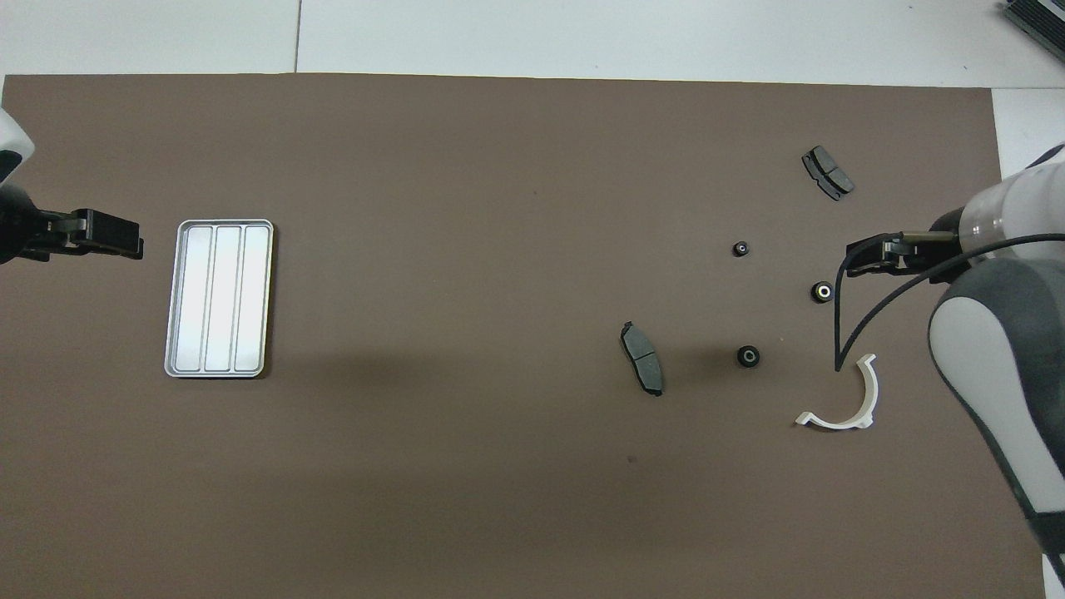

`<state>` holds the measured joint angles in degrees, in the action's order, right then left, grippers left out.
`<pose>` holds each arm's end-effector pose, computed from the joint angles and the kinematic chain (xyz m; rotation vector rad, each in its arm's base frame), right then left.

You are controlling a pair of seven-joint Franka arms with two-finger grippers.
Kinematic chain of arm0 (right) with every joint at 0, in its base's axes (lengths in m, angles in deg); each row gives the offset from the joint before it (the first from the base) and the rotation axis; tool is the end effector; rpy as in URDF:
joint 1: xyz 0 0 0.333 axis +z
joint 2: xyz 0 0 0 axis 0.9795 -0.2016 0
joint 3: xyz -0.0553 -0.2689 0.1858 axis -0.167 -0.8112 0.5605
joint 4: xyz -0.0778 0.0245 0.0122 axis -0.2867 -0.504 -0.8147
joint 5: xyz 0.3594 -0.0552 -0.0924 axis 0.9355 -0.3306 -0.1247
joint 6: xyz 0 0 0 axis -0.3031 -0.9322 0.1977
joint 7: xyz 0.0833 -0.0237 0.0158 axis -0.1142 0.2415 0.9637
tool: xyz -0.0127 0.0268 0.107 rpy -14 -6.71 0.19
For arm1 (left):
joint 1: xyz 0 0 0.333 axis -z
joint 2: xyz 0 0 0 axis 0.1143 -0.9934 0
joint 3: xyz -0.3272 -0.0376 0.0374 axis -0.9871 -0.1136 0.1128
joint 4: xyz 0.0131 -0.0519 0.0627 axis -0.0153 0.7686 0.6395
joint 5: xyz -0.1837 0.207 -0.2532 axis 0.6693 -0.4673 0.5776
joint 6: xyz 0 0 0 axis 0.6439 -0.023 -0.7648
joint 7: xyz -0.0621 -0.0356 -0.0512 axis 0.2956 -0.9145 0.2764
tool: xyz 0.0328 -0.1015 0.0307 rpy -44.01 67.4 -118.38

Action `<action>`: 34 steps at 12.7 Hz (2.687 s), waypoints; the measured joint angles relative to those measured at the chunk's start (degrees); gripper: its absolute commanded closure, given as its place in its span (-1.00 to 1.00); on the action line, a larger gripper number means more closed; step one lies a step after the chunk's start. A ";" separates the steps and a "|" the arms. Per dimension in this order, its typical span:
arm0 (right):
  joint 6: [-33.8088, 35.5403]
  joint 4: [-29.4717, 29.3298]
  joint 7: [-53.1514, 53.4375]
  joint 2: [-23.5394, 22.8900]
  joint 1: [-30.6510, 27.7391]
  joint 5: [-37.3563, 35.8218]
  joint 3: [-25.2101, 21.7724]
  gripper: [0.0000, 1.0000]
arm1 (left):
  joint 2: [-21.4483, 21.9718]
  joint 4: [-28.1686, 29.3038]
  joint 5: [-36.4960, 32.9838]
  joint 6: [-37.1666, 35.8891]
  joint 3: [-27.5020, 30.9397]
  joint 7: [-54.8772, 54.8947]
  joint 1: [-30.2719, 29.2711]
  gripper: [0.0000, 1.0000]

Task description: Pick bearing gear from pile to tray

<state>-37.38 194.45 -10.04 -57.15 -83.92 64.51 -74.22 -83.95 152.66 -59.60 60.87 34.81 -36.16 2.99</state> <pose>0.5539 -0.0041 0.5186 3.1049 -0.1538 0.0413 0.5513 -0.0147 0.6021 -3.1290 0.0603 -0.0884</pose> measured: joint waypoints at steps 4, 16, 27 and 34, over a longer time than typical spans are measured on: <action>-9.27 4.27 -3.00 -5.42 -2.71 0.00 -0.06 -1.00 | 0.00 0.00 0.00 0.00 0.00 0.00 0.00 -1.00; -29.96 11.34 -4.64 -16.35 -4.21 0.00 0.00 -0.82 | 0.00 0.00 0.00 0.00 0.00 0.00 0.00 -1.00; -29.80 13.45 -4.68 -15.09 -4.33 -0.07 -0.01 1.00 | 0.00 0.00 0.00 0.00 0.00 0.00 0.00 -1.00; -26.19 11.17 1.35 -12.96 1.22 -0.02 0.58 1.00 | 0.00 0.00 0.00 0.00 0.00 0.00 0.00 -1.00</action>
<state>-63.57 205.62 -8.69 -70.11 -82.70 64.49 -73.63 -83.95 152.66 -59.60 60.87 34.81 -36.16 2.99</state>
